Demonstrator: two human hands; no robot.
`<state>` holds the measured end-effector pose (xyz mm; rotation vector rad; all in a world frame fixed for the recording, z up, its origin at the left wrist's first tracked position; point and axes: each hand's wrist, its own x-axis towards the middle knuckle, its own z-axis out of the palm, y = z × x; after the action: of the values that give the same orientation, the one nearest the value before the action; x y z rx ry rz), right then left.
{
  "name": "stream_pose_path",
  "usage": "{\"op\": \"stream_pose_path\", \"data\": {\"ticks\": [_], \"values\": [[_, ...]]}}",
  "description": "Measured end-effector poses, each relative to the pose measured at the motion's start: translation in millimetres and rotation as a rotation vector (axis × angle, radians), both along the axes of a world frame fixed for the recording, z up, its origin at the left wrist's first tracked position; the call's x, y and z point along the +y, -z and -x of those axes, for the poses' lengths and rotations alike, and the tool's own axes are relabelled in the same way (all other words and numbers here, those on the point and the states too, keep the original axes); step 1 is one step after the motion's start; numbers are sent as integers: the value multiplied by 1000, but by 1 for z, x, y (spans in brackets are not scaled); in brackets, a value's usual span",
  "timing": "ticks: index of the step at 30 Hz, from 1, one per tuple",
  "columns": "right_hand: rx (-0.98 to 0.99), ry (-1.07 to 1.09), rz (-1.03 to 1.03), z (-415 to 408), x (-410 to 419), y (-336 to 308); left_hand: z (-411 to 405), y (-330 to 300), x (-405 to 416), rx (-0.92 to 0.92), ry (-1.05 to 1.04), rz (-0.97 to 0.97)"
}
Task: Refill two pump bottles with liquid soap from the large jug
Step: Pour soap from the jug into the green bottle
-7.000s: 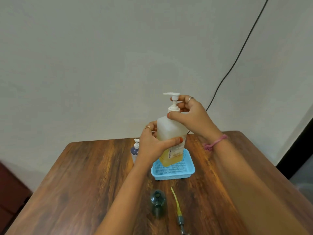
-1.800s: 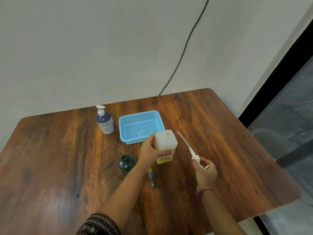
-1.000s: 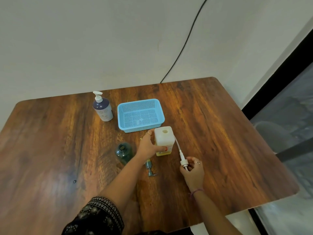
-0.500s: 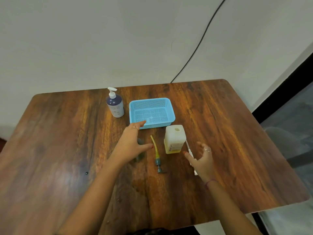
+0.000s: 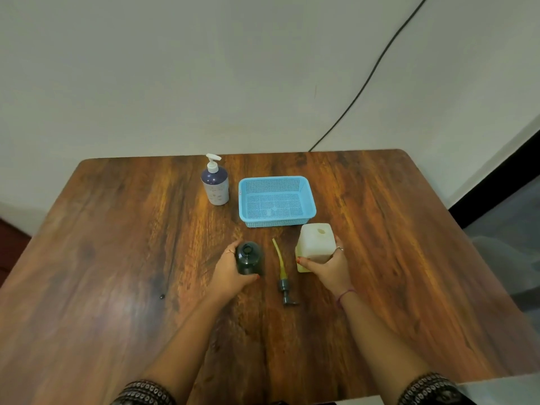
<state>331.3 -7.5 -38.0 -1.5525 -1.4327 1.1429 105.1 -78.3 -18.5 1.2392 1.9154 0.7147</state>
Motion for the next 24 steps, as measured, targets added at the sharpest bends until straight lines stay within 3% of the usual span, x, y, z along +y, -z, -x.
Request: {"op": "stream_pose_path", "data": {"ticks": [11,24], "values": [[-6,13,-77,8,6,-7,-3,-31,12,-66,-133,-273],[-4,-84,-433,26,79,-156,1,-175,42,-100,-132,-601]]}}
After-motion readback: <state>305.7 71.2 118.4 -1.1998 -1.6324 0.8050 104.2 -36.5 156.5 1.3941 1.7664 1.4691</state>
